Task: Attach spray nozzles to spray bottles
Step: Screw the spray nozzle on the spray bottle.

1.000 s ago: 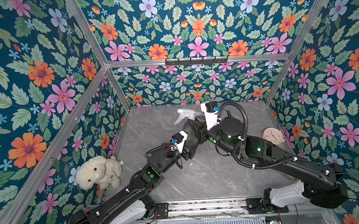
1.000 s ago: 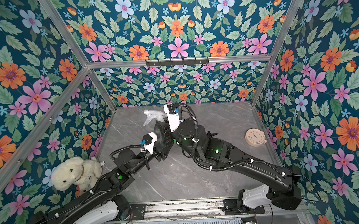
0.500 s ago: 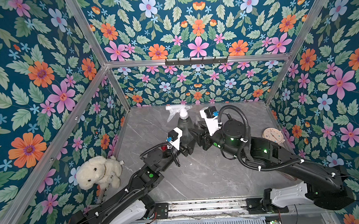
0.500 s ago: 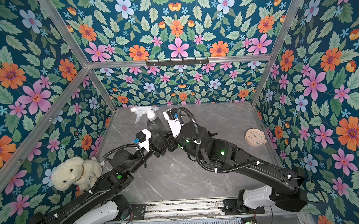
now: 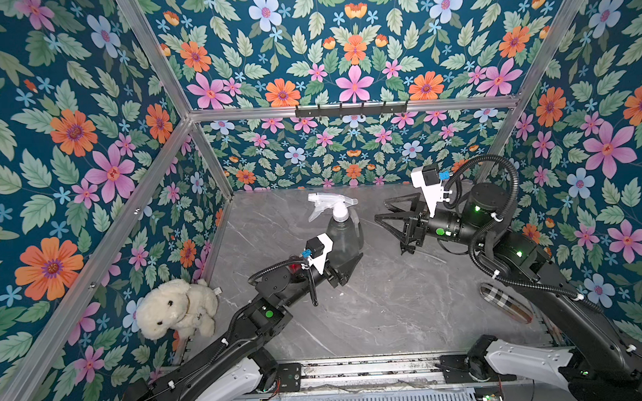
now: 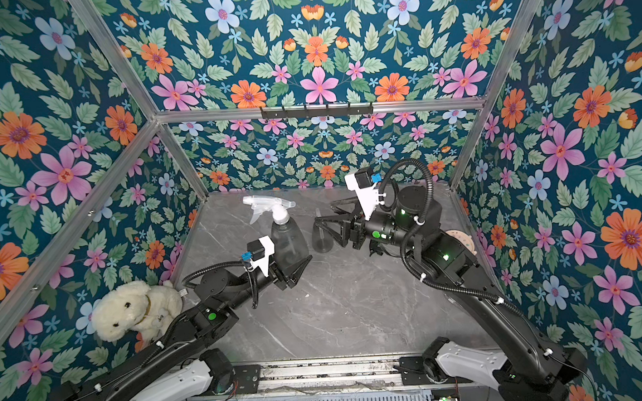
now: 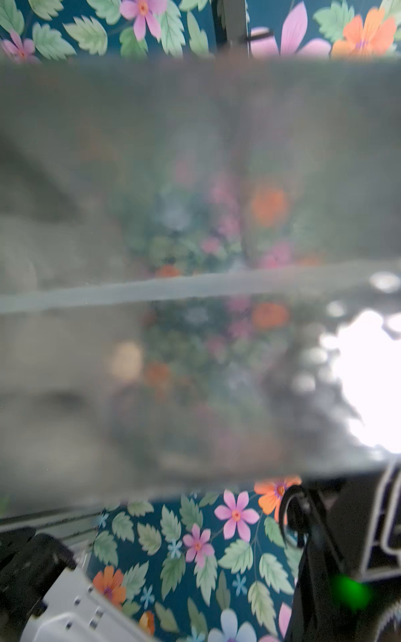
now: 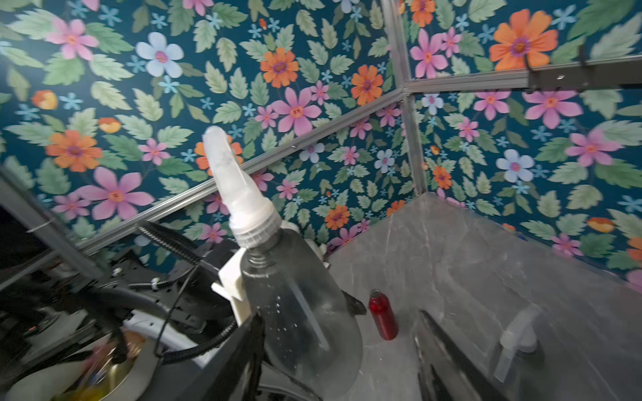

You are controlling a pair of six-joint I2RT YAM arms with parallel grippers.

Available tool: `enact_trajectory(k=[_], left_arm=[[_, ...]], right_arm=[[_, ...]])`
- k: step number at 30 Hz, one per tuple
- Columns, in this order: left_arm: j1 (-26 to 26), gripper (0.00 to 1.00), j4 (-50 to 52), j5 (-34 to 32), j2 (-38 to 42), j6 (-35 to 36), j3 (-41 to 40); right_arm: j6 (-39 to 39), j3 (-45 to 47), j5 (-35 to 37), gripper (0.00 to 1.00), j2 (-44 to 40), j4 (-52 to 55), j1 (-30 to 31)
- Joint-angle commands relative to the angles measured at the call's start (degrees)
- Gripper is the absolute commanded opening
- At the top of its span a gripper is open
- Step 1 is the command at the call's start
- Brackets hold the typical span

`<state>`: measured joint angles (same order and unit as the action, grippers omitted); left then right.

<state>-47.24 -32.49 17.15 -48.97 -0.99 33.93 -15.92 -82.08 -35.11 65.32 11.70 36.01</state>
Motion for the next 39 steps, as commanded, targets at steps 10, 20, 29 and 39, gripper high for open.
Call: enact_trajectory(k=[10,20,29,39], left_arm=[[0.1,0.00,2.3,9.2,-1.6,0.0,1.9],[0.1,0.00,3.3,9.4,-2.5,-0.1,2.6],[0.0,0.00,3.7,9.9,-3.3,-0.1,3.1],[0.0,0.00,2.5,7.4,-2.5,-0.7,2.6]], right_arm=[[3.7,-9.9,-20.0,0.74,8.2,2.7,-0.9],[12.7,-16.4,-8.9,0.68,11.8,13.4,4.2],[13.4,-18.1,-7.4,0.55,12.5,14.3,5.0],[12.5,-14.4,-3.1,0.23,11.7,10.4,7.0]])
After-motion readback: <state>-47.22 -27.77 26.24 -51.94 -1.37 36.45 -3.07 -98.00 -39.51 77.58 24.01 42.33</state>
